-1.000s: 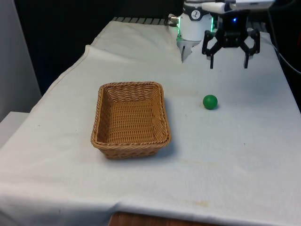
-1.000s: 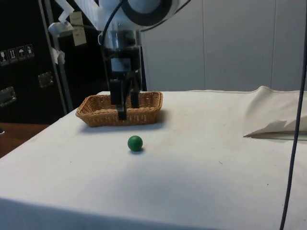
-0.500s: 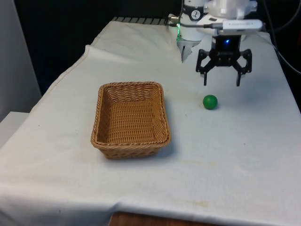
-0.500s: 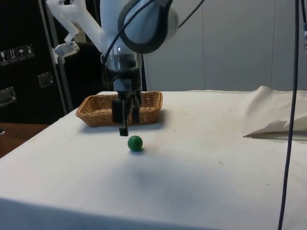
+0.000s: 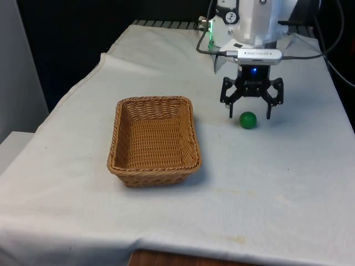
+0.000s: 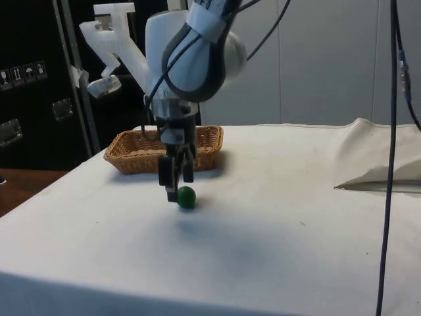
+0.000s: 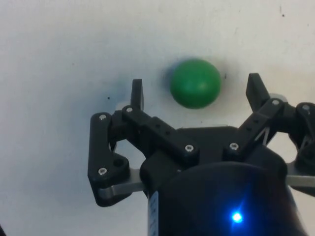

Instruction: Pick up the ball and place it into the basket.

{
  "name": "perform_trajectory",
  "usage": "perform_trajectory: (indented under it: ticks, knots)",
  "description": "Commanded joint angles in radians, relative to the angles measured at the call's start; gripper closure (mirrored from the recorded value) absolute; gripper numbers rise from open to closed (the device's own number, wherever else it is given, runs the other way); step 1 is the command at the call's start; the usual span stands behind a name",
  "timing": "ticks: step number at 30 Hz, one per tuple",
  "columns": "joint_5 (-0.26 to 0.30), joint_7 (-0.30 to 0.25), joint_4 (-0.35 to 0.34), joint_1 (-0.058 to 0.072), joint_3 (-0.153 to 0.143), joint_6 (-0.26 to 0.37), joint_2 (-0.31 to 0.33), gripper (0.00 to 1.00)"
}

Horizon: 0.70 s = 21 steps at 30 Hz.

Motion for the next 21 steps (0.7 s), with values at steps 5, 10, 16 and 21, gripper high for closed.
perform_trajectory:
  ticks: [5, 10, 16, 21]
  knots:
    - [0.011, -0.006, -0.009, -0.005, 0.010, 0.021, 0.000, 0.00]
    - [0.011, -0.004, -0.009, -0.004, 0.011, 0.024, 0.008, 0.00]
    - [0.006, -0.001, -0.007, -0.002, 0.008, 0.017, 0.012, 0.00]
    - [0.003, 0.000, -0.007, -0.001, 0.005, 0.013, 0.012, 0.00]
